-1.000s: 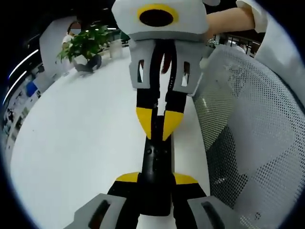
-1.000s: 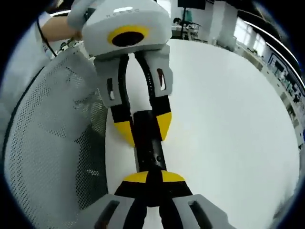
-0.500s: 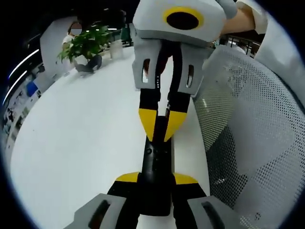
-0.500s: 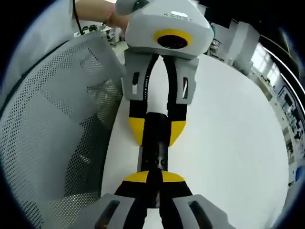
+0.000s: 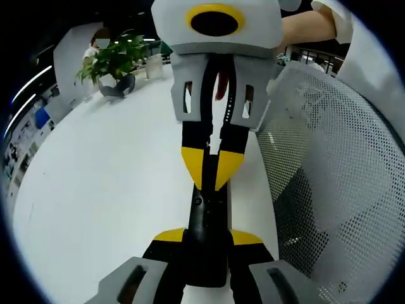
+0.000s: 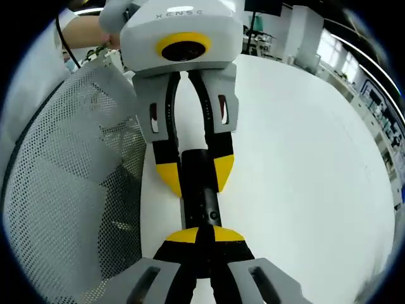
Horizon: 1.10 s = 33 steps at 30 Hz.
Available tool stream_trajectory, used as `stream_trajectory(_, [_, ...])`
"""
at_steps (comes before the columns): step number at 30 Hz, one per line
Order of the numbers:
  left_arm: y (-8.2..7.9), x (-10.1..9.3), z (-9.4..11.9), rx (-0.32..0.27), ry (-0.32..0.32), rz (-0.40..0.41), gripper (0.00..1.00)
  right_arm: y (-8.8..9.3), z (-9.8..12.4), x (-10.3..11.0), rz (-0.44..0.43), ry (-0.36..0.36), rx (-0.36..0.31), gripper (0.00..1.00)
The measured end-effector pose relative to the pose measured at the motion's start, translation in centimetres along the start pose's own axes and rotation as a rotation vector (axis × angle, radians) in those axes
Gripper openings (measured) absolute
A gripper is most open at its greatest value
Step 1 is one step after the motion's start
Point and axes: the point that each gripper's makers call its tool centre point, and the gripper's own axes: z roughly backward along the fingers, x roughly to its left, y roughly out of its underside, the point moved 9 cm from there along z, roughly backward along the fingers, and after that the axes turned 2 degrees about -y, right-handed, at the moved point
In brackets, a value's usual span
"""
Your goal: Press the specified remote control buttons in sequence, fully releasing each button before pressing the next.
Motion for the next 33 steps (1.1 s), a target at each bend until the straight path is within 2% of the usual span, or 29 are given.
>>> stream_trajectory(3, [0.09,0.09,0.04,-0.006,0.01,-0.014,0.22,0.21,-0.01,0.37,0.07,0.031,-0.029,0.02])
stream_trajectory(5, [0.14,0.19,0.05,-0.012,0.017,-0.02,0.22,0.12,-0.07,0.52,0.142,0.04,-0.02,0.01])
stream_trajectory(6, [0.12,0.13,0.05,-0.012,0.015,-0.019,0.22,0.09,-0.1,0.63,0.147,0.039,-0.014,0.01])
stream_trajectory(16, [0.13,0.11,0.03,-0.019,0.003,0.001,0.22,-0.25,-0.05,0.03,0.1,0.024,-0.003,0.0])
stream_trajectory(21, [0.13,0.09,0.03,-0.022,0.002,0.006,0.22,-0.41,-0.04,0.01,0.109,0.01,0.024,0.0])
stream_trajectory(25, [0.13,0.1,0.03,-0.021,0.004,-0.003,0.22,-0.72,-0.23,-0.32,0.073,-0.002,0.056,0.0])
stream_trajectory(27, [0.13,0.1,0.03,-0.02,0.006,-0.002,0.22,-0.73,-0.27,-0.13,0.091,0.008,0.064,0.0])
stream_trajectory(30, [0.07,0.05,0.02,-0.013,0.005,-0.002,0.22,-0.41,-0.13,-0.13,0.075,0.015,0.041,0.0])
stream_trajectory(33, [0.07,0.05,0.01,-0.012,0.004,-0.001,0.22,-0.3,0.03,-0.29,0.049,-0.012,0.021,0.0])
